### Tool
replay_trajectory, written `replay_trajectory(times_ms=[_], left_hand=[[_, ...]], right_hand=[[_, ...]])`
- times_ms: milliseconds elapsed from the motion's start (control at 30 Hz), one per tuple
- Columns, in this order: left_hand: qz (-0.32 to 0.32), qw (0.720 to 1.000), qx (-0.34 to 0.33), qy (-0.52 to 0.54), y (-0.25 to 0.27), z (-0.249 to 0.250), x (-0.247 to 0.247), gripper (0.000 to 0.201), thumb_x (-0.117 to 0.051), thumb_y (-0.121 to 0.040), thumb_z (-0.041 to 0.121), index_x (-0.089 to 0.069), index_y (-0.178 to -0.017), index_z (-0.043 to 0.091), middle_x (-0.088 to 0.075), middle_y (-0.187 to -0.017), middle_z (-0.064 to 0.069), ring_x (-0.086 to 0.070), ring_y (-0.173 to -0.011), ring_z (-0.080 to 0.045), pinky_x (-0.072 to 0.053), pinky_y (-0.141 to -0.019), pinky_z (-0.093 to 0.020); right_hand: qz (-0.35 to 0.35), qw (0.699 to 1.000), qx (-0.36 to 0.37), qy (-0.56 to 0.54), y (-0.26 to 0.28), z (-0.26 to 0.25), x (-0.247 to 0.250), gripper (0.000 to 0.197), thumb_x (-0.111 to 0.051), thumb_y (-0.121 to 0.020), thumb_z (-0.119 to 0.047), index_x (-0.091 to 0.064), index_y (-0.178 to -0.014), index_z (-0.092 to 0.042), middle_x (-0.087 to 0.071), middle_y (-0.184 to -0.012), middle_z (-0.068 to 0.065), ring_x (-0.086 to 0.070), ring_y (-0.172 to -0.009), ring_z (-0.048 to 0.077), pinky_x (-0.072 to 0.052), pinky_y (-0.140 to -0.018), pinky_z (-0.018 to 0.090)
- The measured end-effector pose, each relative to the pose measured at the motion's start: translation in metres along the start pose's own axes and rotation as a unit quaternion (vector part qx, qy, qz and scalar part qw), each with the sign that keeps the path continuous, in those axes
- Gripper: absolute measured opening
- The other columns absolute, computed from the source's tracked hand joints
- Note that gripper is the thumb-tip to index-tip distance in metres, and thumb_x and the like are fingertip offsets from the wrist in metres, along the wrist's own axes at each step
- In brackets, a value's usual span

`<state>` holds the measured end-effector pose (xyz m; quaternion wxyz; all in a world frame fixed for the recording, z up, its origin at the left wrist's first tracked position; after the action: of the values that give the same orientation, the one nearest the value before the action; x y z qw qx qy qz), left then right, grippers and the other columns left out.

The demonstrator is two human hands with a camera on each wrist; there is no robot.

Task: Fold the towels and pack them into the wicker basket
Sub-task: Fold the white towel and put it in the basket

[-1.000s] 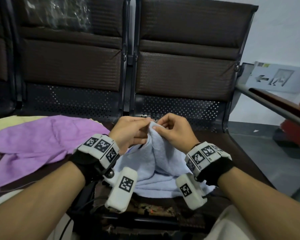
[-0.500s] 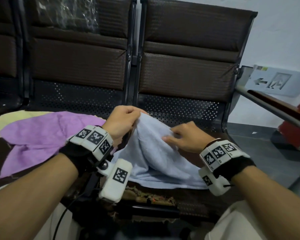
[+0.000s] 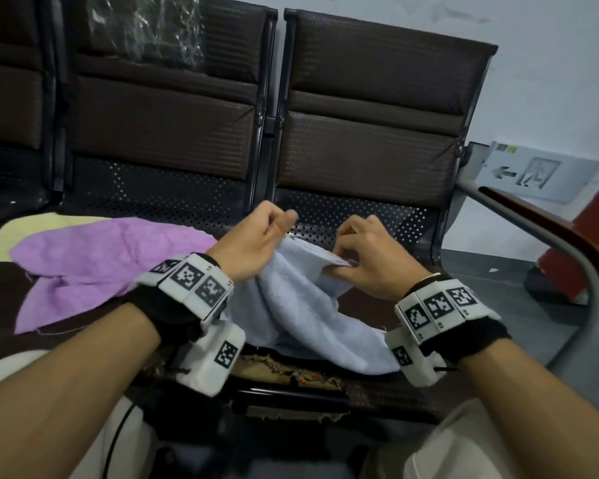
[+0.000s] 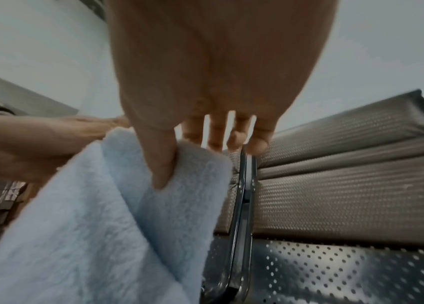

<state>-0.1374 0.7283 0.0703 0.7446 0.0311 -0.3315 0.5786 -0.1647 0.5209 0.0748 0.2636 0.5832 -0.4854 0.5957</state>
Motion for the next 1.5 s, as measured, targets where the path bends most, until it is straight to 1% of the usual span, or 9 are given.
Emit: replay_trajectory(times_ms=[167, 333, 500, 600, 733, 867, 1067, 1233, 1500], left_hand=[[-0.175, 0.957, -0.055, -0.225, 0.010, 0.004, 0.015, 0.057, -0.042, -0.088, 0.052, -0.042, -0.133, 0.017, -0.059, -0.117, -0.008, -0.054, -0.108, -0.021, -0.040, -0.085, -0.028], [-0.266, 0.916, -0.049, -0.296, 0.018, 0.005, 0.017, 0.024, -0.048, -0.096, 0.031, -0.049, -0.090, 0.008, -0.051, -0.091, -0.007, -0.050, -0.087, -0.021, -0.037, -0.079, -0.030], [-0.203, 0.933, -0.059, -0.292, 0.019, 0.007, 0.021, 0.025, -0.048, -0.097, 0.027, -0.044, -0.078, 0.010, -0.045, -0.084, -0.001, -0.042, -0.081, -0.016, -0.030, -0.072, -0.025], [-0.150, 0.944, -0.061, -0.287, 0.006, 0.010, 0.032, 0.021, -0.048, -0.097, 0.023, -0.050, -0.083, 0.007, -0.054, -0.091, -0.003, -0.054, -0.089, -0.018, -0.043, -0.080, -0.029], [-0.066, 0.956, -0.048, -0.283, -0.027, 0.019, 0.054, 0.027, -0.046, -0.097, 0.017, -0.039, -0.072, 0.016, -0.049, -0.077, 0.016, -0.062, -0.097, -0.015, -0.043, -0.060, -0.021], [0.008, 0.936, -0.039, -0.349, -0.075, 0.046, 0.077, 0.035, -0.043, -0.096, 0.040, -0.034, -0.069, 0.021, -0.061, -0.099, -0.014, -0.058, -0.094, -0.039, -0.042, -0.070, -0.037], [0.075, 0.942, -0.079, -0.317, -0.117, 0.089, 0.094, 0.020, -0.044, -0.096, 0.024, -0.038, -0.078, 0.020, -0.048, -0.093, -0.005, -0.055, -0.096, -0.036, -0.042, -0.075, -0.041], [0.075, 0.963, -0.110, -0.235, -0.080, 0.082, 0.076, 0.027, -0.043, -0.098, 0.033, -0.040, -0.073, 0.023, -0.044, -0.080, 0.002, -0.053, -0.083, -0.030, -0.042, -0.072, -0.041], [0.001, 0.994, 0.006, -0.107, 0.043, 0.019, -0.004, 0.016, -0.056, -0.092, 0.019, -0.063, -0.086, 0.006, -0.061, -0.076, -0.003, -0.055, -0.076, -0.017, -0.037, -0.068, -0.029]], right_hand=[[-0.055, 0.997, -0.028, -0.055, 0.008, -0.001, 0.004, 0.015, -0.062, -0.088, -0.032, -0.053, -0.086, -0.020, -0.061, -0.074, -0.002, -0.054, -0.066, 0.015, -0.041, -0.061, 0.031], [-0.105, 0.993, -0.048, -0.008, 0.011, -0.003, 0.011, 0.029, -0.074, -0.077, -0.043, -0.058, -0.073, -0.019, -0.062, -0.068, 0.000, -0.056, -0.068, 0.016, -0.047, -0.065, 0.035], [-0.131, 0.989, -0.049, 0.039, 0.002, -0.013, 0.028, 0.013, -0.075, -0.075, -0.030, -0.070, -0.077, -0.019, -0.065, -0.071, 0.003, -0.058, -0.074, 0.019, -0.049, -0.070, 0.034], [-0.082, 0.994, -0.069, 0.024, -0.012, -0.009, 0.049, 0.020, -0.071, -0.079, -0.031, -0.068, -0.071, -0.013, -0.063, -0.067, 0.005, -0.056, -0.068, 0.017, -0.045, -0.063, 0.032], [-0.002, 0.993, -0.115, -0.019, -0.039, 0.000, 0.078, 0.011, -0.062, -0.084, -0.026, -0.063, -0.074, -0.022, -0.060, -0.067, -0.002, -0.054, -0.070, 0.016, -0.035, -0.061, 0.026], [0.065, 0.983, -0.166, -0.029, -0.077, 0.007, 0.112, 0.011, -0.053, -0.083, -0.020, -0.062, -0.077, -0.016, -0.062, -0.080, 0.008, -0.056, -0.078, 0.024, -0.035, -0.064, 0.027], [0.250, 0.954, -0.145, -0.079, -0.095, 0.006, 0.149, 0.016, -0.049, -0.088, -0.014, -0.065, -0.091, -0.016, -0.065, -0.086, 0.004, -0.057, -0.083, 0.021, -0.031, -0.066, 0.020], [0.278, 0.920, -0.140, -0.237, -0.054, 0.005, 0.115, 0.006, -0.052, -0.091, -0.017, -0.055, -0.087, -0.021, -0.056, -0.077, -0.015, -0.049, -0.066, -0.008, -0.035, -0.055, 0.010], [0.193, 0.891, -0.239, -0.335, 0.066, -0.019, -0.003, 0.006, -0.054, -0.092, -0.012, -0.059, -0.091, -0.008, -0.062, -0.087, 0.000, -0.056, -0.087, 0.013, -0.043, -0.079, 0.027]])
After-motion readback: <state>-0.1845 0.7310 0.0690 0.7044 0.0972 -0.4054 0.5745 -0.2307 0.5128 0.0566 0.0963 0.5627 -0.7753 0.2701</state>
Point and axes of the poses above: each hand's wrist, its own y-axis away from the middle knuckle, its own x-axis out of the back of the hand, z = x × y, the point moved 1 cm from there along -y, towards the middle knuckle
